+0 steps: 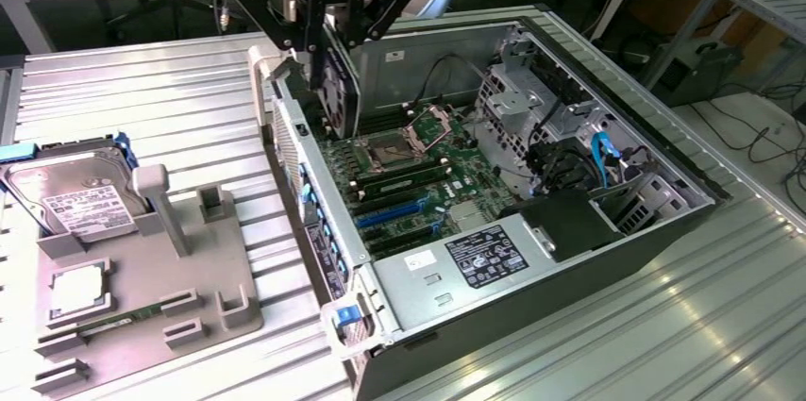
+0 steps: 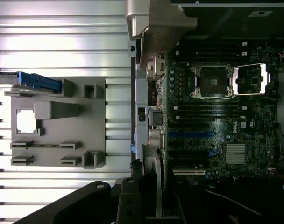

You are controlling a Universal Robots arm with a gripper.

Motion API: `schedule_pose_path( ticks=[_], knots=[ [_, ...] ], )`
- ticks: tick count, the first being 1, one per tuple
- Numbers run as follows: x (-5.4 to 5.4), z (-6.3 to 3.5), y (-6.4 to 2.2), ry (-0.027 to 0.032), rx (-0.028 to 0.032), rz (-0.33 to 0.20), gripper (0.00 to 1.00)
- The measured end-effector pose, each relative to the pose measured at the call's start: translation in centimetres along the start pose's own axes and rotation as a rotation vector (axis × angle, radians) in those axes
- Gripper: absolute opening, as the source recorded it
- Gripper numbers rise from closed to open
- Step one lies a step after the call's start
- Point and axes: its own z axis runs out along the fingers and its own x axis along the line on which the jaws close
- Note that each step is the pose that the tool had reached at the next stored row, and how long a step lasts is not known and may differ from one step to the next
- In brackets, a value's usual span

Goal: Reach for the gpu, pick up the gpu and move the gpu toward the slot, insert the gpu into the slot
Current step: 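Pick up the gpu and move the gpu toward the slot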

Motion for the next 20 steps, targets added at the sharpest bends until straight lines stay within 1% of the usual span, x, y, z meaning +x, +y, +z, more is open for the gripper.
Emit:
schedule_pose_path(
  ticks=[20],
  knots=[
    [-0.82, 0.02, 0.0, -0.0001, 0.0, 0.0, 0.28]
  ],
)
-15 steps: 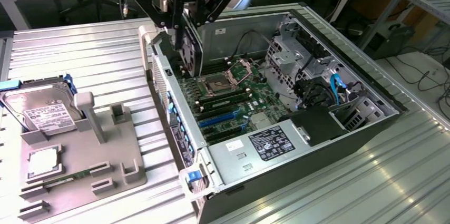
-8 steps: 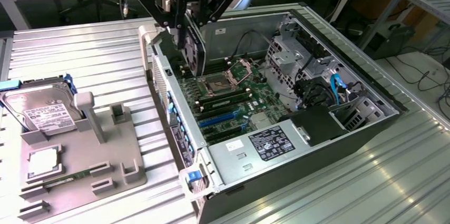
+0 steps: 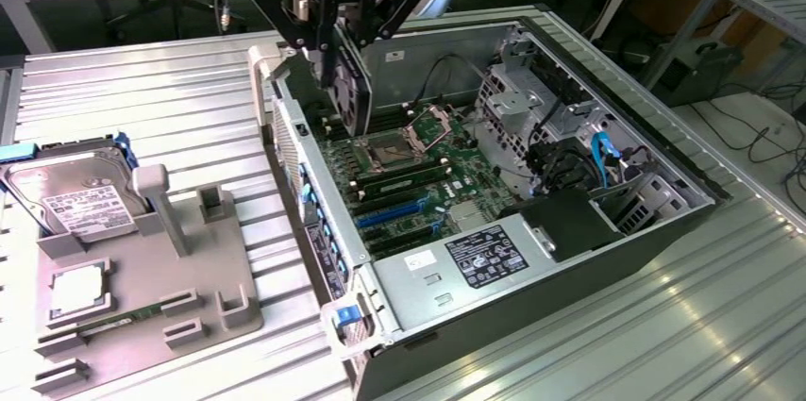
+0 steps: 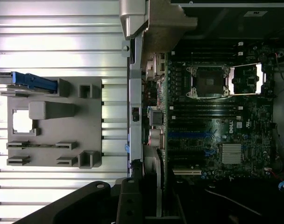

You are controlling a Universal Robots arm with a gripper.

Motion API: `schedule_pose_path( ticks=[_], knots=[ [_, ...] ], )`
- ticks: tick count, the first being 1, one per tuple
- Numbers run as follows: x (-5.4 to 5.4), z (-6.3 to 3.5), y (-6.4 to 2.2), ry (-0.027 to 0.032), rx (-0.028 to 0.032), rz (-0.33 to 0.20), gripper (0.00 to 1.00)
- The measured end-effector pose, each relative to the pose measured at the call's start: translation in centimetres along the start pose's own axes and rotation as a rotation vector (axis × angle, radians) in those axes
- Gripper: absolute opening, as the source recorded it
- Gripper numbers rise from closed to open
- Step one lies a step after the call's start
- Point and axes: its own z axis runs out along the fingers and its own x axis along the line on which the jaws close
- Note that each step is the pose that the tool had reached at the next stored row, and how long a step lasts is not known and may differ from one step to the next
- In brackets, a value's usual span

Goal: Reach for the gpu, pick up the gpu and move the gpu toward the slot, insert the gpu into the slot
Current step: 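Pick up the gpu and move the gpu toward the slot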

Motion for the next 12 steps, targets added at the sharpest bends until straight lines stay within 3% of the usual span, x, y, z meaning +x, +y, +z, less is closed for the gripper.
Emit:
schedule_pose_path(
  ticks=[12],
  knots=[
    [-0.58, 0.01, 0.0, 0.0, 0.0, 0.0, 0.28]
  ],
)
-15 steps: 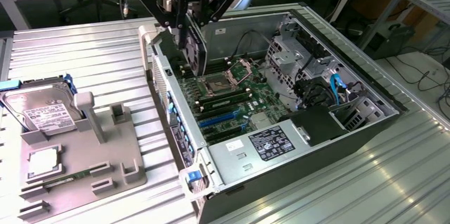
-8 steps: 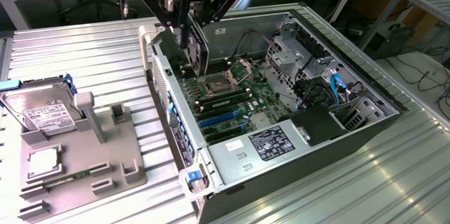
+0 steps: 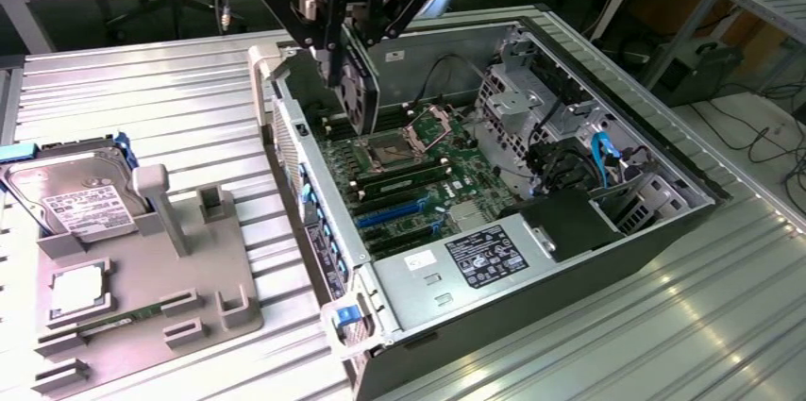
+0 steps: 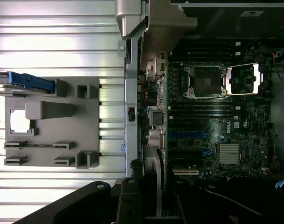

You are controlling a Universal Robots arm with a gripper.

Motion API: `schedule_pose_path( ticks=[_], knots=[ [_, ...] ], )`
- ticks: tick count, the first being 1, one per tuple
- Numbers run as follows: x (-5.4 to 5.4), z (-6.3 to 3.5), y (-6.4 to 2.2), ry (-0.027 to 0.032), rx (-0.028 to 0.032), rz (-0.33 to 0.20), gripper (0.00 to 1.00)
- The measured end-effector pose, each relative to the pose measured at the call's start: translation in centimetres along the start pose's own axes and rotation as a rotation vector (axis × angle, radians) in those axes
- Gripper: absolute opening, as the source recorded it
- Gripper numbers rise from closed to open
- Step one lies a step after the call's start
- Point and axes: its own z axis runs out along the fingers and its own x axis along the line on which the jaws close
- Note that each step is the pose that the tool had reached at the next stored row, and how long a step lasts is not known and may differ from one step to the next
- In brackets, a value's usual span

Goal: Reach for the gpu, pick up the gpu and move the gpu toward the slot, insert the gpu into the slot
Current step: 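Pick up the gpu and move the gpu toward the slot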

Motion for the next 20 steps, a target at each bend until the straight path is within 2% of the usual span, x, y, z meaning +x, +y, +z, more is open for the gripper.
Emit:
schedule_pose_path(
  ticks=[20],
  knots=[
    [-1.5, 0.01, 0.0, 0.0, 0.0, 0.0, 0.28]
  ],
)
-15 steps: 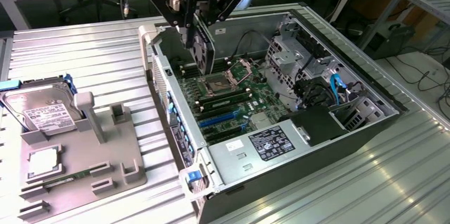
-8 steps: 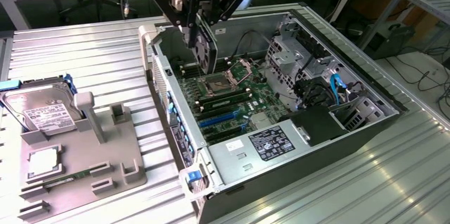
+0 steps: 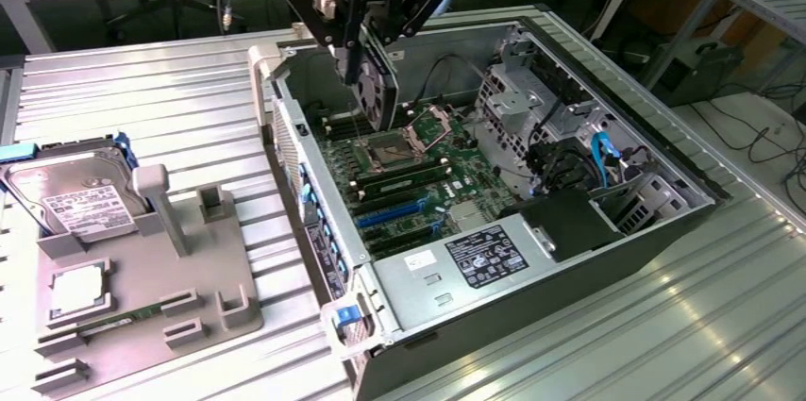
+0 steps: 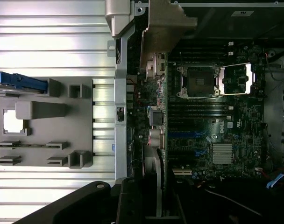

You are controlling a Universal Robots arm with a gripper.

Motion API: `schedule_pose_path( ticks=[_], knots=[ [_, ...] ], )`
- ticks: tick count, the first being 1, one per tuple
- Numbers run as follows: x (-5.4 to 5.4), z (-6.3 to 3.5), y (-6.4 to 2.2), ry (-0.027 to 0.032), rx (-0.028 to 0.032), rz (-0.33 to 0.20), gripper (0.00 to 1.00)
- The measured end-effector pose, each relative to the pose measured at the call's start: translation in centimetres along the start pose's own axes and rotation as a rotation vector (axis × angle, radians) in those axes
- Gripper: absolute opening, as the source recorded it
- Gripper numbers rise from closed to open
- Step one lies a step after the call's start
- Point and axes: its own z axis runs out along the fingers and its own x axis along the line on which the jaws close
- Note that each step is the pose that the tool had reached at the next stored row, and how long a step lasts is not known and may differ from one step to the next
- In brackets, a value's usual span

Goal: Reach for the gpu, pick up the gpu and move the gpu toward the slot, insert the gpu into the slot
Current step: 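Pick up the gpu and move the gpu toward the slot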

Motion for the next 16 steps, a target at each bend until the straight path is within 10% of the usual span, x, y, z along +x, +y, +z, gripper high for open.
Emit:
schedule_pose_path(
  ticks=[16],
  knots=[
    [-0.52, 0.01, 0.0, 0.0, 0.0001, 0.0, 0.28]
  ],
)
